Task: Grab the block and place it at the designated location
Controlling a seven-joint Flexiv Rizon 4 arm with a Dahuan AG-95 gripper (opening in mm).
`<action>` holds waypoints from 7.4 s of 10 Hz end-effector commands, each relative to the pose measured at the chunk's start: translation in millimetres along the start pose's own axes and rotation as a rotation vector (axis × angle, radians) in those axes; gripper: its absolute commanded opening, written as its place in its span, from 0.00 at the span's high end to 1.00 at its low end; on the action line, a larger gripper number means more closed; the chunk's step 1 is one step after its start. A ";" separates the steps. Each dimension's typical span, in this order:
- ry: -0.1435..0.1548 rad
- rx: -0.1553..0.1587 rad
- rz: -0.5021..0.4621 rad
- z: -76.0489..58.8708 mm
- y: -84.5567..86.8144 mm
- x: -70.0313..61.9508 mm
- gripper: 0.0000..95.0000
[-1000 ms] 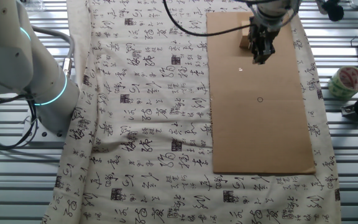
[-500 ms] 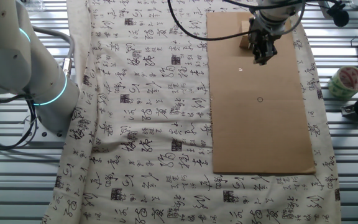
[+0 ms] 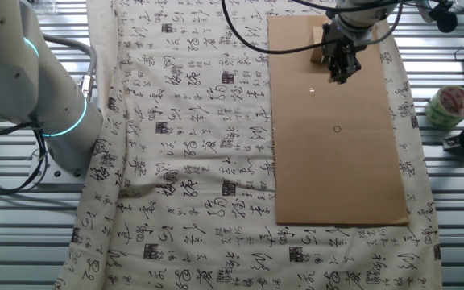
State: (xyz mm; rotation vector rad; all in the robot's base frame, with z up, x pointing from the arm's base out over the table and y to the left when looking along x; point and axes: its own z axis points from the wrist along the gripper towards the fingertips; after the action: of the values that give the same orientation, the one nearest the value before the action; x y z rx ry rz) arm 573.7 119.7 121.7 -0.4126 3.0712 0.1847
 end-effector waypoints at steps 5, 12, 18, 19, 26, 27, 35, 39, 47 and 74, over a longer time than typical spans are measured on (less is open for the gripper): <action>-0.003 0.001 0.002 -0.3 -0.1 0.7 0.60; 0.004 0.012 0.058 -0.6 5.0 -3.3 0.60; 0.003 0.009 0.147 3.3 35.1 -22.3 0.60; 0.005 0.018 0.153 3.5 36.9 -23.2 0.60; -0.008 0.089 0.214 5.7 44.4 -26.7 0.60; -0.012 0.086 0.227 7.1 48.6 -28.6 0.60; -0.019 0.071 0.272 13.3 72.4 -36.3 0.00; -0.028 0.066 0.294 17.6 82.2 -38.5 0.00; -0.039 0.064 0.322 26.4 98.3 -40.7 0.00; -0.091 0.093 0.330 72.0 119.4 -36.3 0.00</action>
State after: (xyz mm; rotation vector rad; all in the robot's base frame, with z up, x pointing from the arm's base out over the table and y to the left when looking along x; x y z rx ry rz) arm 578.9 252.2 65.1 0.1044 3.0190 0.0658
